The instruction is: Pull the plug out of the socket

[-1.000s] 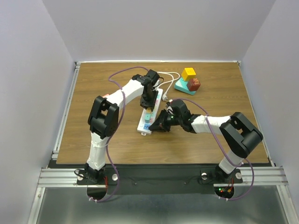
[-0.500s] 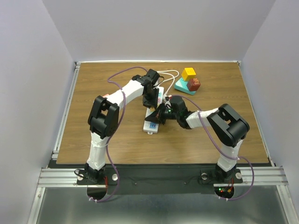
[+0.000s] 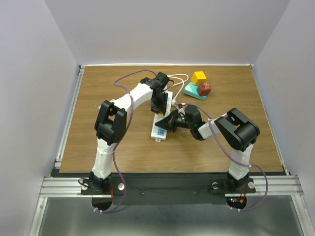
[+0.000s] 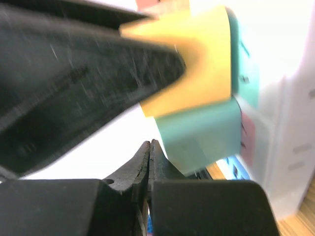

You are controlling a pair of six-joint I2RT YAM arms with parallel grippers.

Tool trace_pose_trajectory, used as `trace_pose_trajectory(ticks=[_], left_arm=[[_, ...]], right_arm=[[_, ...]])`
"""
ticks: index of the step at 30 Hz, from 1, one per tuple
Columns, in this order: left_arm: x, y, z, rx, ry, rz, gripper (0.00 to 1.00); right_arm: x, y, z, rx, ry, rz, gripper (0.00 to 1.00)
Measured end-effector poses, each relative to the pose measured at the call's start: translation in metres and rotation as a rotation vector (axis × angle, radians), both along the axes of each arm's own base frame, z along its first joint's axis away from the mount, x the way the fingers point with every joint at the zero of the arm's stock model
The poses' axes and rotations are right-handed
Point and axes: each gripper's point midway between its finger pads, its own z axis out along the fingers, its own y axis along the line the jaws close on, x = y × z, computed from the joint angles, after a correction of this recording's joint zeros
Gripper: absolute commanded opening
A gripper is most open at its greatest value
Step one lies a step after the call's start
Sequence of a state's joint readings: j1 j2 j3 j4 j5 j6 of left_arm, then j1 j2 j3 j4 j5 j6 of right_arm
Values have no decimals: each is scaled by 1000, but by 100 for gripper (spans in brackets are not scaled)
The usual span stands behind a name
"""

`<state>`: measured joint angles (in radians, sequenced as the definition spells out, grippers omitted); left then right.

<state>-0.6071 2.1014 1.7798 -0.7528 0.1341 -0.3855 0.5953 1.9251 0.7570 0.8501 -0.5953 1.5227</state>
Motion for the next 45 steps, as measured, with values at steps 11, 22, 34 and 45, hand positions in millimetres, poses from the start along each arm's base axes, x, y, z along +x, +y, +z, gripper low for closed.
trace_pose_trajectory(ticks=[11, 22, 34, 45], left_arm=[[13, -6, 2, 32, 8, -27, 0], [13, -4, 2, 43, 1, -43, 0], [13, -4, 2, 43, 1, -43, 0], [14, -4, 2, 45, -3, -41, 0]], right_arm=[[-35, -20, -43, -68, 74, 31, 0], [-45, -13, -32, -50, 80, 140, 0], [-34, 1, 25, 37, -65, 192, 0], [-9, -2, -7, 54, 20, 93, 0]])
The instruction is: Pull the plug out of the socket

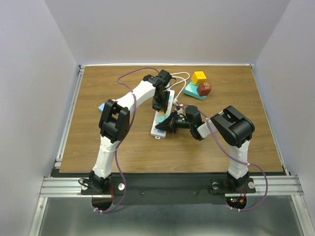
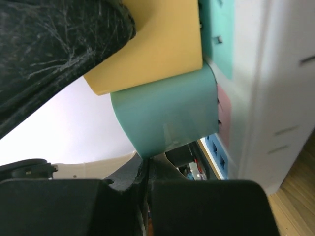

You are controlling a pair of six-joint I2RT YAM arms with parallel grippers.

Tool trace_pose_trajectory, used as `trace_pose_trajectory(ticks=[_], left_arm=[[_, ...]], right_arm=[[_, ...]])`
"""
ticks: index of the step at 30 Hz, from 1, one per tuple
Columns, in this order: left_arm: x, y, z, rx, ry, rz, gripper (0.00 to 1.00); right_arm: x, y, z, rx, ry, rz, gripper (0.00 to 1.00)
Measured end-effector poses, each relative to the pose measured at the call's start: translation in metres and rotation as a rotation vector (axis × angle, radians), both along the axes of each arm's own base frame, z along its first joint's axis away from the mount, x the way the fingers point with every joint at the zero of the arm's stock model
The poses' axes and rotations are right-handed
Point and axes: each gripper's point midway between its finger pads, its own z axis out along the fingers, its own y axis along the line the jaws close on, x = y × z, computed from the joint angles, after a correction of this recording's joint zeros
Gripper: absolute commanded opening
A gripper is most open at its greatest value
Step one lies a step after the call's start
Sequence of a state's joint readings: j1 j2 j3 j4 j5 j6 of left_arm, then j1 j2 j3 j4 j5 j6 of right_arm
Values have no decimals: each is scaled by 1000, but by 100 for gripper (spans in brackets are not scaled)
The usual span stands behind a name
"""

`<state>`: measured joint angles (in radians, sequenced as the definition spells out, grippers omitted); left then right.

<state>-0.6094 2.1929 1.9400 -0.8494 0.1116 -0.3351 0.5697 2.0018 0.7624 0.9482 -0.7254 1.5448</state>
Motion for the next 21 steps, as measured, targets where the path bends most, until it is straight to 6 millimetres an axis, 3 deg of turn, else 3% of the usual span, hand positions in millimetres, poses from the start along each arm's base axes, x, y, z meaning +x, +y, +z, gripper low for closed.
trace_pose_trajectory(ticks=[13, 21], left_arm=[[0, 0, 0, 1, -1, 1, 0], [0, 1, 0, 3, -1, 1, 0]], right_arm=[[2, -3, 16, 63, -14, -21, 0], [12, -5, 12, 69, 11, -71, 0]])
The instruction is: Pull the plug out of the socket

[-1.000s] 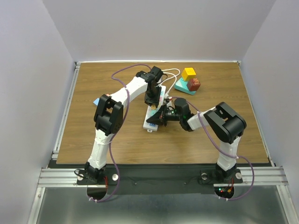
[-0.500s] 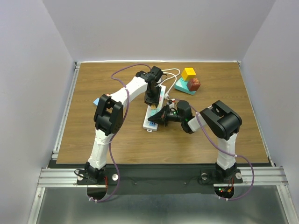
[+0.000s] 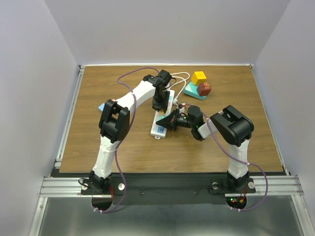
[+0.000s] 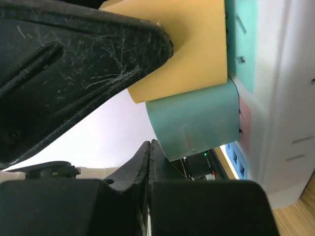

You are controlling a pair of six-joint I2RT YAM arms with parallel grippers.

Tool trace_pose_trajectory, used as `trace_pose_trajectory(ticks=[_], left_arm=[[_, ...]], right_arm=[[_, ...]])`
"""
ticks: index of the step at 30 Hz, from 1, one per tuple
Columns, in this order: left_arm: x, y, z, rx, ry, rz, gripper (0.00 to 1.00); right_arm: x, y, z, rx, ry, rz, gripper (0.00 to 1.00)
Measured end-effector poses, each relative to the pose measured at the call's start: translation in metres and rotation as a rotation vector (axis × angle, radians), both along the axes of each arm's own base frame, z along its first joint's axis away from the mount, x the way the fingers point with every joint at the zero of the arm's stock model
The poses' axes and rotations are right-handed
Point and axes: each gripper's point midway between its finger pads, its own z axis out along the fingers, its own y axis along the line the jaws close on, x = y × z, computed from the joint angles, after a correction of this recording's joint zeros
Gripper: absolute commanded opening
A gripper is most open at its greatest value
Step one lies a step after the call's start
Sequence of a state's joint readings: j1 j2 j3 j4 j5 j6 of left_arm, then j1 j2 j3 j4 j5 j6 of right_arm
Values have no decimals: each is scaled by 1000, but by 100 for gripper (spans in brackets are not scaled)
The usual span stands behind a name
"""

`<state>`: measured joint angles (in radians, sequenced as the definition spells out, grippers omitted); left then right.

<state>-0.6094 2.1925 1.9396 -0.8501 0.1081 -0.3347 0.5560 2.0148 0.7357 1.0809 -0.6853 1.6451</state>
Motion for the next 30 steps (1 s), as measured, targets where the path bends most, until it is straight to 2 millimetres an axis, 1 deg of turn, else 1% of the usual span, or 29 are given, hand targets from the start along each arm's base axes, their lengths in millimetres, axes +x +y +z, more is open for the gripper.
trace_pose_trajectory(ticks=[3, 6, 7, 9, 10, 12, 14, 16, 23, 27, 29, 30], left_arm=[[0, 0, 0, 1, -1, 1, 0], [0, 3, 2, 15, -4, 2, 0], [0, 4, 4, 23, -4, 0, 0], [0, 6, 10, 34, -8, -1, 0], [1, 7, 13, 37, -12, -1, 0], [3, 8, 22, 41, -25, -2, 0], [11, 5, 33, 29, -57, 0, 0], [14, 3, 39, 19, -76, -1, 0], [13, 5, 38, 31, -71, 0, 0], [22, 17, 41, 50, -92, 33, 0], [32, 28, 47, 39, -106, 66, 0], [42, 39, 51, 30, -120, 97, 0]], right_arm=[[3, -2, -2, 5, 0, -19, 0], [0, -6, -6, 1, 4, -26, 0], [-1, -7, -9, -6, 11, -29, 0], [-6, -11, -29, -45, 50, -35, 0], [-8, -12, -34, -53, 33, -32, 0], [-9, -13, -35, -56, 25, -30, 1], [-9, -13, -36, -60, 19, -28, 0], [-9, -13, -37, -63, 13, -27, 1], [-10, -12, -38, -66, 8, -19, 1], [-15, -14, -38, -70, 13, -3, 0], [-21, -16, -38, -73, 21, 9, 0], [-24, -17, -36, -74, 24, 16, 0]])
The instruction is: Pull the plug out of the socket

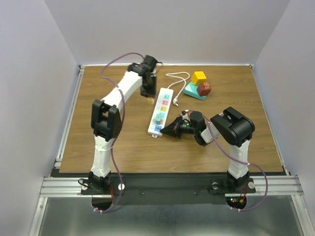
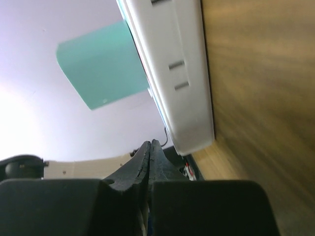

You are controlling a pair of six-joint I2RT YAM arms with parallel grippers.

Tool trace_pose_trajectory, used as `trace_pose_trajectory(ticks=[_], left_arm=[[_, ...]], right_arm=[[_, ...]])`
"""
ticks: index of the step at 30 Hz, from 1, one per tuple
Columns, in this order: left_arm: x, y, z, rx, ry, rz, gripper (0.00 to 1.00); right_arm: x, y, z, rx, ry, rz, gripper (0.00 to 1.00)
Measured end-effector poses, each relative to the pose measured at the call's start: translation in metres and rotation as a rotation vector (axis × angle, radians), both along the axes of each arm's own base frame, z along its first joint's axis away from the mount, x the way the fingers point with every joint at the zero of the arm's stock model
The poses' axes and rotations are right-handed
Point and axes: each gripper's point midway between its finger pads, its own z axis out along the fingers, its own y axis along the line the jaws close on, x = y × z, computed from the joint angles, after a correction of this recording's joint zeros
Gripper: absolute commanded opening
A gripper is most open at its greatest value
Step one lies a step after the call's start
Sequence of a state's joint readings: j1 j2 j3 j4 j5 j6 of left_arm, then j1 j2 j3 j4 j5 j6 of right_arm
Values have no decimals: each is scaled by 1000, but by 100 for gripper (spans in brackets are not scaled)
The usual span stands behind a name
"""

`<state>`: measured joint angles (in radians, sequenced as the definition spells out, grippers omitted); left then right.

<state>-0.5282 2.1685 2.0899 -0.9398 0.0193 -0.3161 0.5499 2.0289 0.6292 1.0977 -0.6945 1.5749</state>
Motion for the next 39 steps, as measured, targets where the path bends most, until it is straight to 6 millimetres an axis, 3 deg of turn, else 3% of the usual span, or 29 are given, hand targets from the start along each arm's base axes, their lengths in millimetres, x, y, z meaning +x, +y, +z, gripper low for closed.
trace_pose_trajectory(ticks=[4, 8, 11, 12, 15, 16, 19, 20, 23, 31, 35, 39], left_arm=[[38, 64, 13, -30, -57, 155, 0], [70, 148, 12, -14, -89, 336, 0], [77, 178, 8, -1, -88, 396, 1], [80, 185, 4, 1, -87, 410, 6], [84, 195, -11, 9, -63, 428, 25], [85, 198, -19, 13, -50, 434, 39], [86, 205, -41, 29, -13, 441, 62], [85, 207, -46, 35, -4, 441, 74], [81, 209, -55, 47, 17, 435, 92], [71, 210, -59, 52, 26, 431, 97], [61, 194, -34, 29, -11, 391, 97], [54, 155, 8, -11, -95, 298, 98]], right_arm=[[-13, -3, 4, -3, 28, 38, 1], [-23, -3, 17, 7, 28, 88, 1], [-30, -4, 28, 13, 6, 123, 0], [-31, -4, 32, 13, 2, 131, 1], [-37, -6, 39, 5, -23, 158, 0], [-39, -6, 41, 1, -27, 166, 0], [-41, -7, 43, -14, -34, 179, 0], [-42, -7, 44, -20, -39, 185, 1], [-41, -6, 49, -34, -62, 199, 0], [-24, 6, 71, -36, -122, 206, 1], [-6, 15, 85, -22, -171, 190, 0], [11, 18, 94, -25, -198, 151, 0]])
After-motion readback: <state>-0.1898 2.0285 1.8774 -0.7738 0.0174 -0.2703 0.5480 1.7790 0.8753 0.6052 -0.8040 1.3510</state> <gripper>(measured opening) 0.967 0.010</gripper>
